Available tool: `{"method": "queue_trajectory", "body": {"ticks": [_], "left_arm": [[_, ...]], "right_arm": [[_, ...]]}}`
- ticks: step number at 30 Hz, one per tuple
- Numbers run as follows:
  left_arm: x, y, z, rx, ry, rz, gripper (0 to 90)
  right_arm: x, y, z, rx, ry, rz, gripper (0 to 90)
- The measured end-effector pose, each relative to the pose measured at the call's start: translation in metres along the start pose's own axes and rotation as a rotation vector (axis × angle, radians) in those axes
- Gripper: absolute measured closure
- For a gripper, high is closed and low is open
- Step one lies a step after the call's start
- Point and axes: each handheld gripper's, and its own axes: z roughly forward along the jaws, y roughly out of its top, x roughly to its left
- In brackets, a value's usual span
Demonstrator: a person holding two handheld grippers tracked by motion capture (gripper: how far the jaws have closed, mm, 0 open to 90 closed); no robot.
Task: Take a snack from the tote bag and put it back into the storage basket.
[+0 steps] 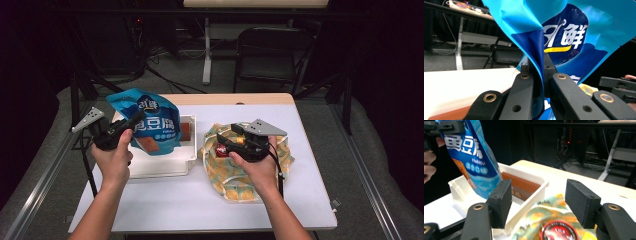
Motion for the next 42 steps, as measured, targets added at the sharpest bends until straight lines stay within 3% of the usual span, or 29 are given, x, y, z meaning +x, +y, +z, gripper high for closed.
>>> {"method": "queue_trajectory", "body": {"ticks": [5,11,18,27,36,42], "left_arm": [[0.017,-0.003,-0.004,-0.006,0.004,-0.011,90.0],[0.034,-0.008,-0.008,-0.007,0.041,-0.014,90.0],[0.051,-0.013,-0.008,-0.011,0.072,-0.017,90.0],[0.068,-0.018,-0.006,-0.017,0.083,-0.023,90.0],[0.078,-0.024,-0.007,0.008,0.101,-0.01,89.9],[0.087,-0.029,-0.009,0.019,0.11,-0.031,89.9]], "right_arm": [[-0.007,-0.014,-0.009,0.007,-0.023,0.01,37.5],[-0.019,-0.031,-0.018,0.018,-0.045,0.05,37.6],[-0.022,-0.04,-0.024,0.026,-0.067,0.046,37.6],[-0.026,-0.05,-0.028,0.033,-0.078,0.066,38.3],[-0.029,-0.055,-0.027,0.048,-0.096,0.07,38.7],[-0.032,-0.058,-0.029,0.05,-0.104,0.08,39.1]]}}
